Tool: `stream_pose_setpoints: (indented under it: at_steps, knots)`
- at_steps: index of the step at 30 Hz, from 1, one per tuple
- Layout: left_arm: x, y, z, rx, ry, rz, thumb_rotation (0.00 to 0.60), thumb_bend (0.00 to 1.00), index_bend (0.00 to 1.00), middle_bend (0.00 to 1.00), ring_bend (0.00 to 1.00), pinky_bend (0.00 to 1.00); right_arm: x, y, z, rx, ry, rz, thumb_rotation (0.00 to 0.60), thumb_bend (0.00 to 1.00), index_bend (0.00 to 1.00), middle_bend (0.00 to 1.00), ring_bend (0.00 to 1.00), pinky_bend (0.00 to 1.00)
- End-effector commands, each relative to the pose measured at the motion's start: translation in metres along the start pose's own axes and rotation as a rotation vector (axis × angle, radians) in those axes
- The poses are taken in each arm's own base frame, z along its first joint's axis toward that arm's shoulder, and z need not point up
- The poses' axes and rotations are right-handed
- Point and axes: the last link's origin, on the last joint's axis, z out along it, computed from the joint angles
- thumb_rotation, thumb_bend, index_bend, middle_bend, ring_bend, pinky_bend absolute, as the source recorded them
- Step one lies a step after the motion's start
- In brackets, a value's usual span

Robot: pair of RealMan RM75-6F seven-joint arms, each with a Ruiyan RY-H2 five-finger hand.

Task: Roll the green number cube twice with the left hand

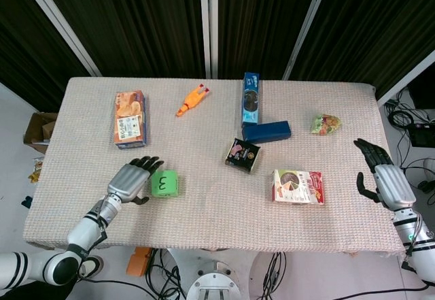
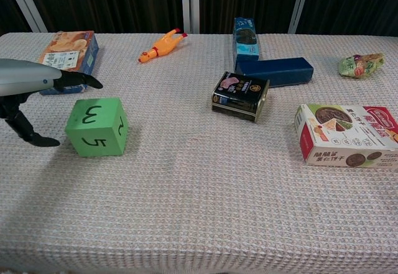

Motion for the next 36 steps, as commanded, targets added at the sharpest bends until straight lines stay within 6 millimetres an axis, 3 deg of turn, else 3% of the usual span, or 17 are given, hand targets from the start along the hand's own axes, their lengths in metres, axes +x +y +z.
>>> stream_pose_setpoints:
  at_steps: [1,15,24,31,36]
  knots:
    - [0.0,0.006,-0.002,-0.022,0.007,-0.017,0.6,0.17,0.04,0.02,0.04,0.16,-0.001,0.001,0.0,-0.002,0.0,-0.001,0.586,0.63,0.0,0.0,0.0,0.0]
    - [0.003,0.03,0.011,-0.043,0.108,-0.039,0.6,0.14,0.04,0.04,0.04,0.16,-0.001,0.006,-0.001,-0.012,-0.013,0.012,0.585,0.63,0.0,0.0,0.0,0.0]
    - [-0.002,0.034,0.022,-0.003,0.14,-0.047,0.6,0.17,0.04,0.23,0.04,0.16,-0.002,0.011,0.0,-0.022,-0.02,0.044,0.585,0.63,0.0,0.0,0.0,0.0]
    - [-0.001,0.04,0.022,-0.023,0.141,-0.073,0.6,0.3,0.04,0.33,0.04,0.16,-0.002,0.016,0.0,-0.031,-0.023,0.057,0.586,0.63,0.0,0.0,0.0,0.0]
    - [0.004,0.047,0.018,-0.085,0.155,-0.219,0.6,0.31,0.06,0.43,0.07,0.16,-0.002,0.017,0.0,-0.036,-0.031,0.065,0.586,0.63,0.0,0.0,0.0,0.0]
